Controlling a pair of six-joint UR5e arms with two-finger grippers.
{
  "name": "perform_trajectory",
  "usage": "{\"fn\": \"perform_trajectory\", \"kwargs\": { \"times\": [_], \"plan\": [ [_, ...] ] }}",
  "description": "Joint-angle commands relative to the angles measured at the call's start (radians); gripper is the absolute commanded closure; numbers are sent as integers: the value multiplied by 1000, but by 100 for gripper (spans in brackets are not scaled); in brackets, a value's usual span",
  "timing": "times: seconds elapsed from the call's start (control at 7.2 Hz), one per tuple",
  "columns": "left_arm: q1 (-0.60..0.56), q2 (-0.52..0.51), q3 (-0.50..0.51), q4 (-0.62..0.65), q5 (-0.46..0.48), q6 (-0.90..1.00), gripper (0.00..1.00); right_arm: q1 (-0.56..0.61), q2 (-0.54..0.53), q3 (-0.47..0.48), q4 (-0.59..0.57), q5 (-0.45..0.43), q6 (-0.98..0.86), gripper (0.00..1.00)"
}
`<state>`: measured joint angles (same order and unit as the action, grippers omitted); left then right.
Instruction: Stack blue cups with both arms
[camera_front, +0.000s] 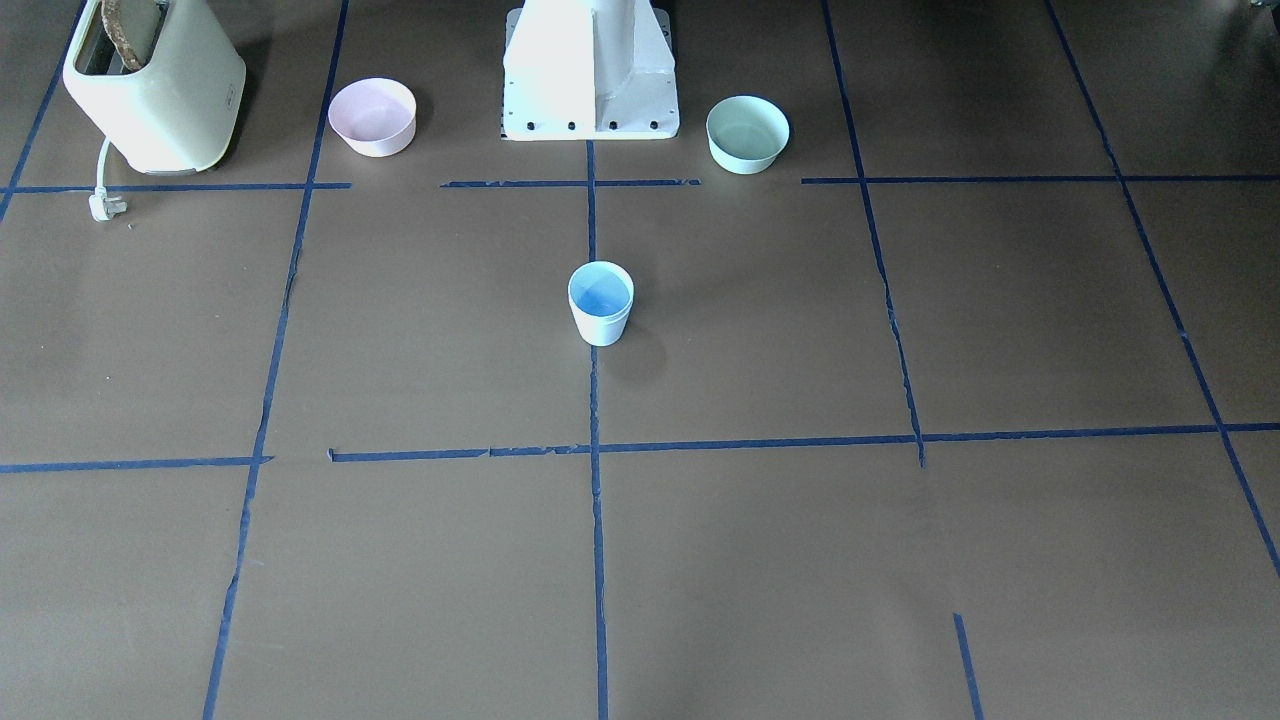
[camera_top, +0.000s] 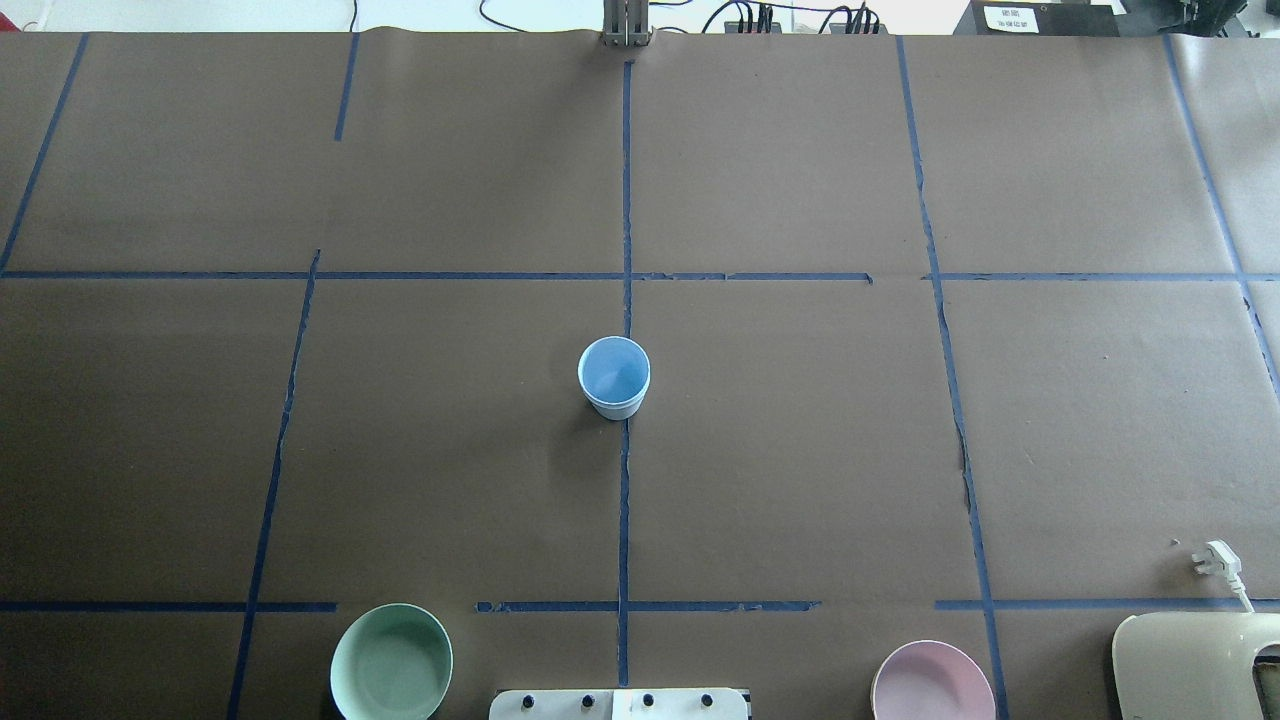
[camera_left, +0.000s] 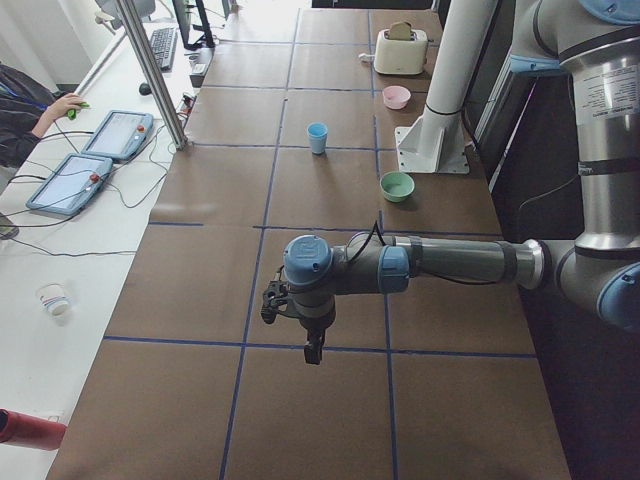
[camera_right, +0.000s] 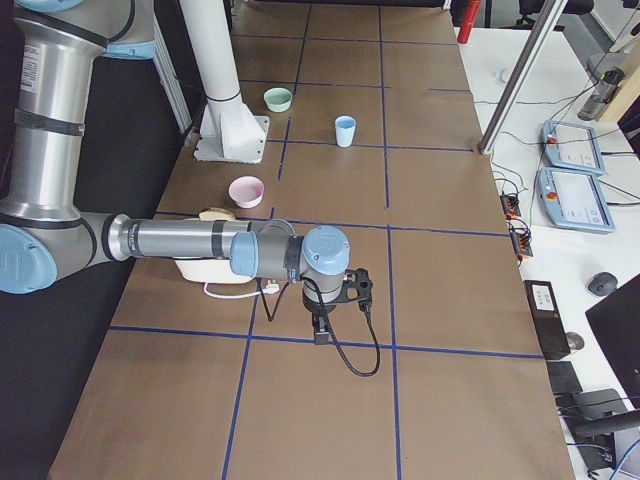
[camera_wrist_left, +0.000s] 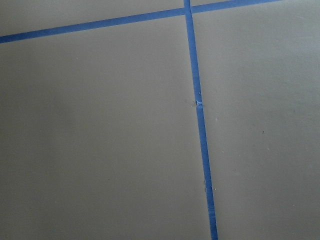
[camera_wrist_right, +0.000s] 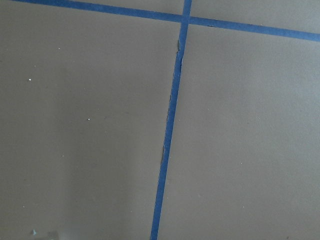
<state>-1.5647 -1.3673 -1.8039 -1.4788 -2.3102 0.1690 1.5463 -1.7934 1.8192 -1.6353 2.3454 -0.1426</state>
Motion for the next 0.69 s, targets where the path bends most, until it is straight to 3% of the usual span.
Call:
{"fn": "perform_trajectory", "kwargs": {
  "times": [0.0,0.56],
  "plan": [
    [0,1,0,0,0,0,0,0,0,0,0,0,0,0],
    [0,-1,0,0,0,0,0,0,0,5,0,8,0,0]
  ]
}}
